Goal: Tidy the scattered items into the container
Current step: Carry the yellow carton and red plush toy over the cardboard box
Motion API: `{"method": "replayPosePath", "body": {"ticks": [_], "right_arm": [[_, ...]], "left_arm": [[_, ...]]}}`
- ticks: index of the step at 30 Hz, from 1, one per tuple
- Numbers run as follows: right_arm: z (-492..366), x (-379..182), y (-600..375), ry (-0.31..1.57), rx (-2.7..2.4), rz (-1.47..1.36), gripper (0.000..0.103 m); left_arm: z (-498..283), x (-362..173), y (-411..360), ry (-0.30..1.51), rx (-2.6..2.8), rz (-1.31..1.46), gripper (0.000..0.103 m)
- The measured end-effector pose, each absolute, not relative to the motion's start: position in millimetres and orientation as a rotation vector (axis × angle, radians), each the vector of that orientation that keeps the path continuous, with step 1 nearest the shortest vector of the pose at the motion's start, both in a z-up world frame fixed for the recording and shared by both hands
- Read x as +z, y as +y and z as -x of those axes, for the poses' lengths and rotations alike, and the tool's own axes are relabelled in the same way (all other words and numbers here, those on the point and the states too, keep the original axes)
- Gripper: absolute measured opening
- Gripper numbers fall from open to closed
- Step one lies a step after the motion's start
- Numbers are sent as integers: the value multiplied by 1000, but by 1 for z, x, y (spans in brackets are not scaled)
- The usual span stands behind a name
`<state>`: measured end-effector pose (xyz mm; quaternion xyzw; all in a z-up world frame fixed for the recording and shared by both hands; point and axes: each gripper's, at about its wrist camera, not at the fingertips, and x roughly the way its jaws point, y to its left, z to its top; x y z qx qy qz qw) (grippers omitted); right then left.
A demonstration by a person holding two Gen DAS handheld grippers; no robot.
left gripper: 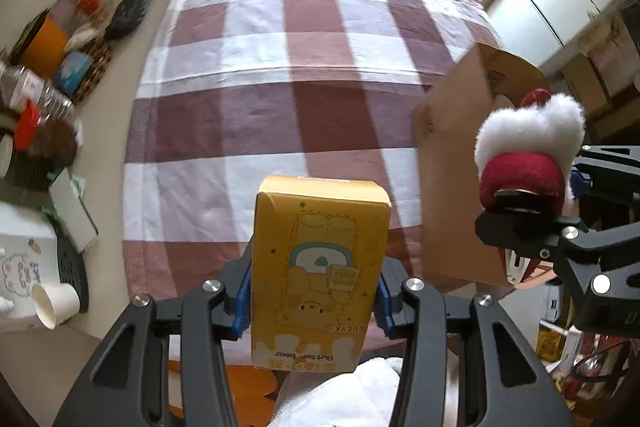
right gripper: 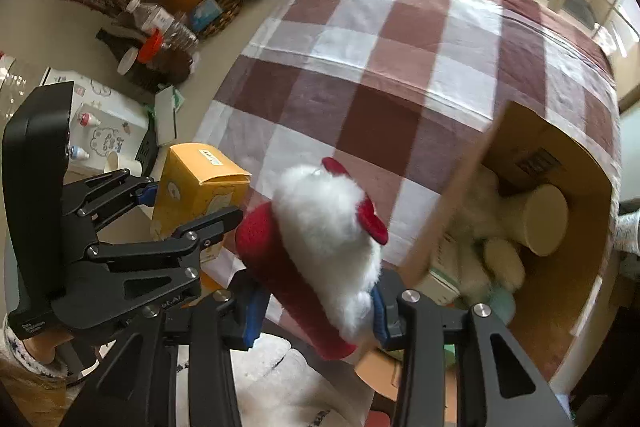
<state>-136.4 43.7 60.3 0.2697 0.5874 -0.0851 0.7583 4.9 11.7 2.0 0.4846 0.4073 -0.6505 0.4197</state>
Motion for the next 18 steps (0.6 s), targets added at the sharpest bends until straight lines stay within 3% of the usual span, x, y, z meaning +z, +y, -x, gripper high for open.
{"method": "replayPosePath", "body": {"ticks": [18], "right_arm": [[238, 74, -2, 1177, -371, -725, 42]], "left_arm": [[110, 35, 26, 895, -1803, -1340, 48]]}}
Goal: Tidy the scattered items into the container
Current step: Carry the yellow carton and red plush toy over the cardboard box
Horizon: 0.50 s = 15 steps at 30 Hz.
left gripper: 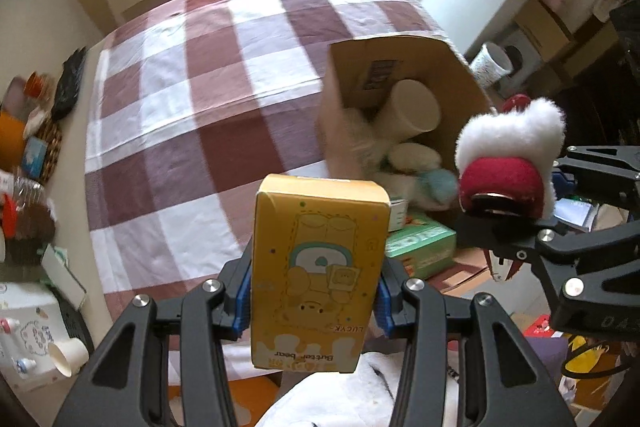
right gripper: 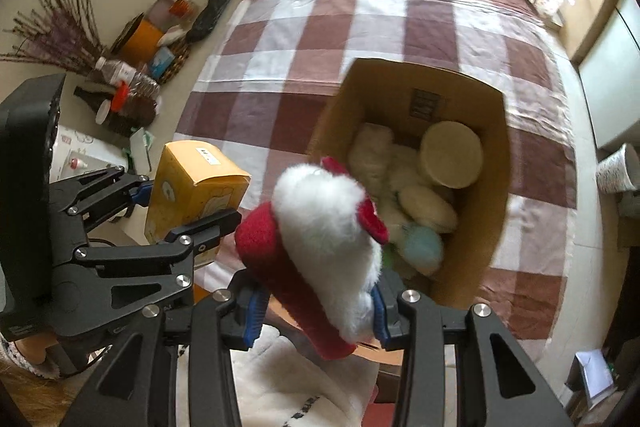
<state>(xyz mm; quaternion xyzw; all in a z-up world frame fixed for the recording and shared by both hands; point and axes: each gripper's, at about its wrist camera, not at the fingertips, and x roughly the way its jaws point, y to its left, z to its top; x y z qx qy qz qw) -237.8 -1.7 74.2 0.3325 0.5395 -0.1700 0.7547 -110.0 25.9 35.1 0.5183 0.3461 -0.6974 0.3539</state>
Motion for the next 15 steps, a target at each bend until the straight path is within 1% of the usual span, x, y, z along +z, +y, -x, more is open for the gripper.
{"method": "replayPosePath", "body": {"ticks": [6, 15], "right_arm": [[266, 71, -15, 1164, -410, -755, 42], [294, 60, -31, 1163, -435, -798, 42]], "left_arm": [[145, 36, 29, 880, -1844, -1370, 48], [183, 25, 32, 906, -1868, -1421, 48]]}}
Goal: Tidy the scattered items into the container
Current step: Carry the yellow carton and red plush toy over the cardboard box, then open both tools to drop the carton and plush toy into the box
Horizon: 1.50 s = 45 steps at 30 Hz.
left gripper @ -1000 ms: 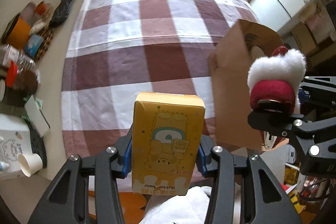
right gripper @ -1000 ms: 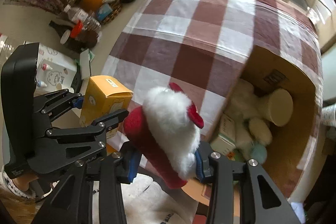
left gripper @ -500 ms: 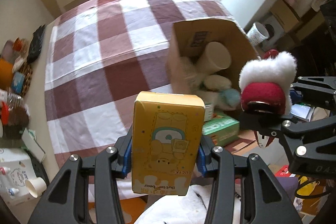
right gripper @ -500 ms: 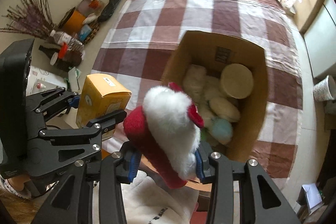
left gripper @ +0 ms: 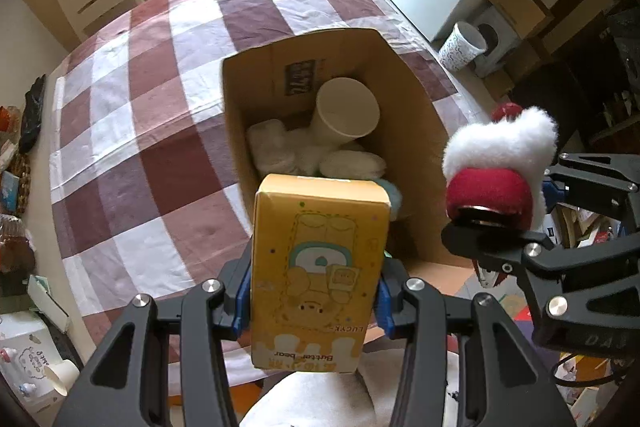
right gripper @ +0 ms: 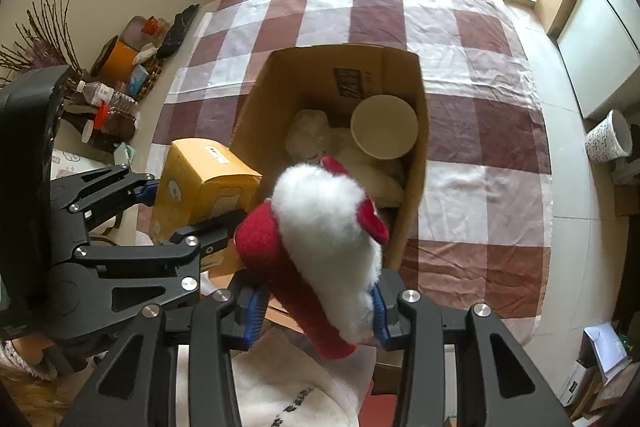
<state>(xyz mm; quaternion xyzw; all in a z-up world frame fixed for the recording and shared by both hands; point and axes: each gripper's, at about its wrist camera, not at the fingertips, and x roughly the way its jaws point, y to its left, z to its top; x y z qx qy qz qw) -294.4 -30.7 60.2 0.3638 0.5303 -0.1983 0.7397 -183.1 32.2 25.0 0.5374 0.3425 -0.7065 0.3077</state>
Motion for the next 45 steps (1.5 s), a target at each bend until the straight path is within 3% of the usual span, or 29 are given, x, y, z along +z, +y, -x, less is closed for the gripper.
{"method": "replayPosePath", "body": {"ticks": [45], "right_arm": [[273, 31, -70, 1229, -402, -820, 44]], "left_arm": [[199, -3, -3, 1014, -1834, -1469, 48]]}}
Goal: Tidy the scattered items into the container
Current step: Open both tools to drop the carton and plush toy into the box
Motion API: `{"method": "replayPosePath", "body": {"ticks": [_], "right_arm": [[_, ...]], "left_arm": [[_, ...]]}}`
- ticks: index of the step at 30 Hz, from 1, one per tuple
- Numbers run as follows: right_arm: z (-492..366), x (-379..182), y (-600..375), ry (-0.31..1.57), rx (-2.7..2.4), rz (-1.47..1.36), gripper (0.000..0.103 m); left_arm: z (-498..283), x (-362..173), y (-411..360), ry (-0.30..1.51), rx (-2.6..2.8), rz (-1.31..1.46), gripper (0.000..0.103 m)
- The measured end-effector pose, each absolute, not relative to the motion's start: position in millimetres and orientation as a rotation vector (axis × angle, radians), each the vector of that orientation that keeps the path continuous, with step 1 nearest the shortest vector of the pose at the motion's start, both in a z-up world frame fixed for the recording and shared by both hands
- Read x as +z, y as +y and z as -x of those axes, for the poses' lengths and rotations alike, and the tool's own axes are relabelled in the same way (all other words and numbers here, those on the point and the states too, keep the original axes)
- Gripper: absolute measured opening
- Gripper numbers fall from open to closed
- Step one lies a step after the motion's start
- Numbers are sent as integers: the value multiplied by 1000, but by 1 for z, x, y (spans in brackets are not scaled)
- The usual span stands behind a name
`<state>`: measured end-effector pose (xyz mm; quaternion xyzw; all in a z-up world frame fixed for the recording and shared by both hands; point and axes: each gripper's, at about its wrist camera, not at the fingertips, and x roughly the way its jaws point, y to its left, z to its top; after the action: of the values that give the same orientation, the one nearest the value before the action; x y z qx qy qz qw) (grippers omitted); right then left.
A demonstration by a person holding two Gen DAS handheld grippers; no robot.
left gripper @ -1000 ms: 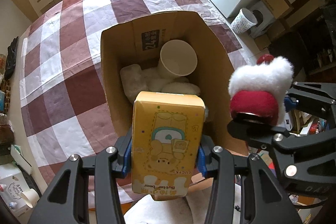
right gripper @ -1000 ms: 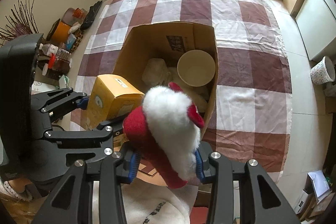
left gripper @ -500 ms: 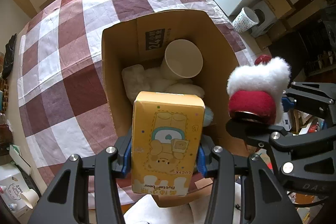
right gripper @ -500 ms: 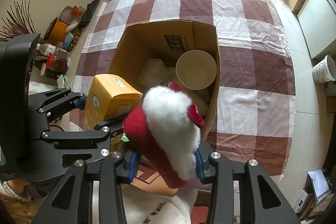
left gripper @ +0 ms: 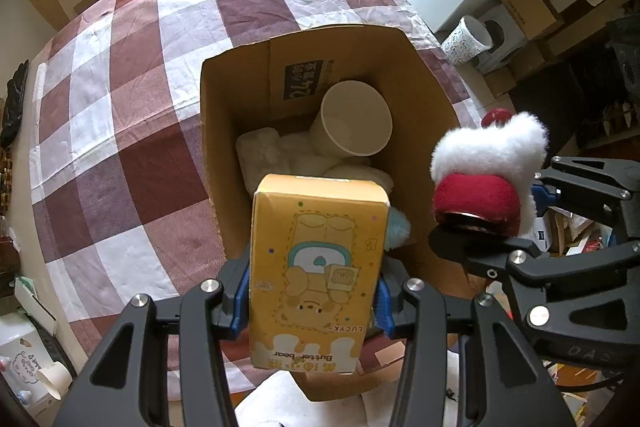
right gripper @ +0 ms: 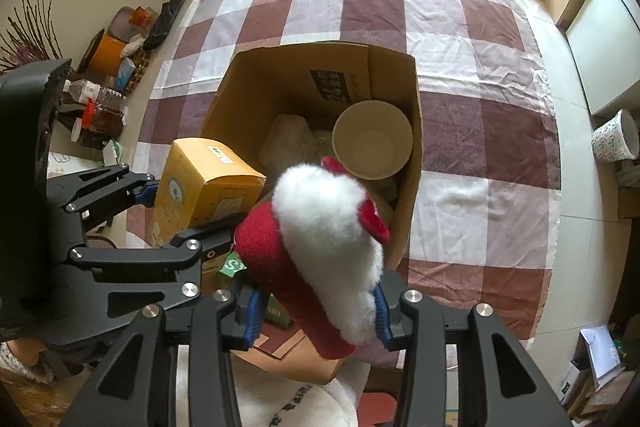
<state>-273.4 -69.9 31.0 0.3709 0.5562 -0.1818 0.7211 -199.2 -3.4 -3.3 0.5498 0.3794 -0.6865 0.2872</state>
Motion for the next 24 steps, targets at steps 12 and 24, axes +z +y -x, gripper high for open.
{"method": "replayPosePath", "body": {"ticks": [12, 24], "right_arm": [[270, 43, -67, 1247, -440, -807, 59], [273, 63, -55, 1267, -589, -700, 61]], "left_arm": [[169, 28, -11, 1058, -1828, -1446, 69], [164, 29, 0, 1086, -1822, -1519, 82]]}}
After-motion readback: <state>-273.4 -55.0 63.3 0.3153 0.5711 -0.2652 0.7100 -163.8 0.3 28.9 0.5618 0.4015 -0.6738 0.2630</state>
